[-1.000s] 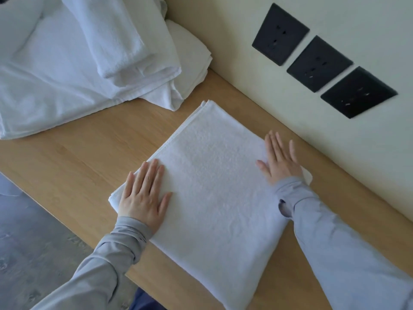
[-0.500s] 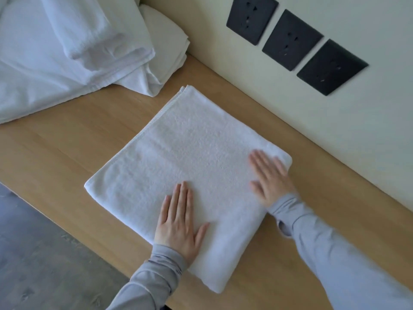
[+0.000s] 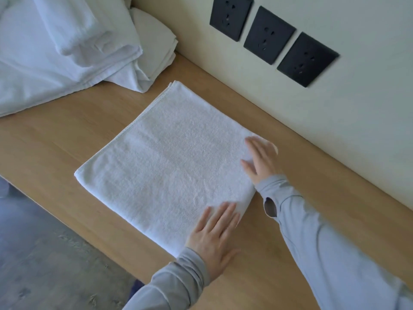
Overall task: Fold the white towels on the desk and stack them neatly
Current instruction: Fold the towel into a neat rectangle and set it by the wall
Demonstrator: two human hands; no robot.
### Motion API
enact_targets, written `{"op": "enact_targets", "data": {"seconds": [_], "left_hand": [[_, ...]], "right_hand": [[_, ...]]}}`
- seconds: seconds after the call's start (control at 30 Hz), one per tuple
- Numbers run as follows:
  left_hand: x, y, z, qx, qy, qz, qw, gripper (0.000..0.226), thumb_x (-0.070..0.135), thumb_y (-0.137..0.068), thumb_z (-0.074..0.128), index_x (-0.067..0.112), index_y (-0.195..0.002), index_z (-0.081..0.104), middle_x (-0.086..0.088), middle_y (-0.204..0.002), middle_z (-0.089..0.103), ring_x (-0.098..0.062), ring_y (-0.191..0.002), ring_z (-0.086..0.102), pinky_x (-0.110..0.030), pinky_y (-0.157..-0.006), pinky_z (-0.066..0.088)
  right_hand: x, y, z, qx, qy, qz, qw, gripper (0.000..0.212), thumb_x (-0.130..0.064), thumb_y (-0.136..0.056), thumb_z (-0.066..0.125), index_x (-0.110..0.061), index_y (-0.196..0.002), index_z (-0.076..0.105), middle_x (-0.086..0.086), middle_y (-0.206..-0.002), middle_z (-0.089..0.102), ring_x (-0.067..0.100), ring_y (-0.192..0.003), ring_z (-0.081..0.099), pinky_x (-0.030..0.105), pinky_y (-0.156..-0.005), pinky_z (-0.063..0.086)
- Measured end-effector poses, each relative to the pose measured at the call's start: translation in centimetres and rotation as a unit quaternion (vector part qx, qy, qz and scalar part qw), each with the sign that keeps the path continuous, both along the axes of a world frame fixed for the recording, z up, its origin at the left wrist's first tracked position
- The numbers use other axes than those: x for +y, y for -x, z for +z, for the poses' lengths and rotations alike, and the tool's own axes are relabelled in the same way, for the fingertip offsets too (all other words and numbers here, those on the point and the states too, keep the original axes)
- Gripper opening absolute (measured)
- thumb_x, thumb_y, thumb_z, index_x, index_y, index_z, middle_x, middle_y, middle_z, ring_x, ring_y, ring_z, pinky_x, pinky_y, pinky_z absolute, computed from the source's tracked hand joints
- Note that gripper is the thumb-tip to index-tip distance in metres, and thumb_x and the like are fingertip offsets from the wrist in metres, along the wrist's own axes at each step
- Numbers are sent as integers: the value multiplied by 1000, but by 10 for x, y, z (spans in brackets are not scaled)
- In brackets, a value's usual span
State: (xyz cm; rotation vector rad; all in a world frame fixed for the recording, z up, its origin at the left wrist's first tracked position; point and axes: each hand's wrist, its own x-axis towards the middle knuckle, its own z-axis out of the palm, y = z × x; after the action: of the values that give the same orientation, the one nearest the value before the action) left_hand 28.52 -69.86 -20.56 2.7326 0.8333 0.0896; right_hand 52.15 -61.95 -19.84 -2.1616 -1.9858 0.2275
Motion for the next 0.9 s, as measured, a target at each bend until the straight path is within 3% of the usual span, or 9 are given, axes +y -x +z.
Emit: {"op": "enact_targets", "data": {"seconds": [0.13, 0.2, 0.27, 0.33, 0.4, 0.5, 0.57, 0.7, 0.9], "left_hand": [[-1, 4, -5, 13, -8, 0, 1000, 67, 52, -89, 39, 14, -144, 33, -8, -154, 22, -26, -142, 21, -45, -108, 21], [-7, 12, -1, -51, 2, 42, 998, 61, 45, -90, 40, 13, -142, 38, -10, -151, 29, -27, -139, 29, -43, -107, 24], [-19, 23, 4, -141, 55, 197, 969, 58, 40, -88, 43, 10, -137, 42, -14, -144, 41, -29, -133, 37, -40, -105, 29], [-33, 32, 13, -205, 123, 425, 873, 64, 45, -79, 49, 5, -129, 46, -15, -128, 49, -28, -118, 43, -39, -97, 34], [-42, 33, 22, -246, 216, 603, 728, 67, 43, -72, 65, 2, -122, 48, -12, -113, 48, -28, -105, 47, -38, -90, 36], [-42, 27, 27, -281, 413, 710, 497, 56, 29, -71, 79, 11, -112, 45, -3, -92, 52, -19, -82, 54, -31, -78, 44], [-45, 24, 26, -283, 477, 717, 422, 42, 34, -74, 76, 12, -95, 47, 0, -77, 53, -15, -69, 52, -29, -67, 41], [-50, 13, 31, -286, 449, 731, 428, 41, 40, -76, 72, 11, -61, 45, 1, -57, 43, -16, -54, 40, -27, -54, 32], [-66, 2, 29, -320, 417, 720, 454, 43, 39, -82, 66, 13, -58, 42, 4, -54, 38, -15, -52, 34, -26, -53, 28]], "right_hand": [[-1, -12, -11, -1, 32, -34, 999, 52, -31, -96, 43, -11, -143, 34, 3, -152, 29, 19, -142, 23, 43, -117, 9], [4, -18, -10, 111, 42, -119, 986, 55, -27, -94, 50, -12, -144, 32, 6, -152, 28, 23, -140, 26, 39, -116, 17], [12, -22, -3, 246, 68, -220, 942, 57, -32, -93, 53, -16, -143, 32, 6, -148, 33, 22, -135, 32, 28, -109, 25], [16, -29, 3, 299, 91, -273, 910, 56, -36, -90, 56, -16, -139, 38, 7, -141, 43, 22, -129, 41, 26, -104, 29], [18, -34, 7, 323, 90, -291, 896, 50, -35, -87, 61, -12, -130, 48, 9, -127, 56, 25, -116, 53, 34, -103, 40], [21, -36, 8, 346, 63, -298, 888, 39, -27, -84, 66, -6, -116, 56, 7, -102, 62, 23, -94, 59, 35, -88, 48], [24, -34, 7, 341, 56, -301, 889, 35, -25, -83, 66, -7, -112, 56, 3, -98, 60, 19, -87, 57, 31, -80, 47], [29, -33, 3, 303, 31, -298, 905, 31, -22, -82, 63, -7, -108, 55, 2, -102, 51, 17, -83, 52, 28, -74, 40], [33, -41, -2, 259, 37, -240, 935, 23, -22, -84, 60, -8, -100, 52, 1, -96, 49, 20, -84, 51, 32, -75, 43]]}}
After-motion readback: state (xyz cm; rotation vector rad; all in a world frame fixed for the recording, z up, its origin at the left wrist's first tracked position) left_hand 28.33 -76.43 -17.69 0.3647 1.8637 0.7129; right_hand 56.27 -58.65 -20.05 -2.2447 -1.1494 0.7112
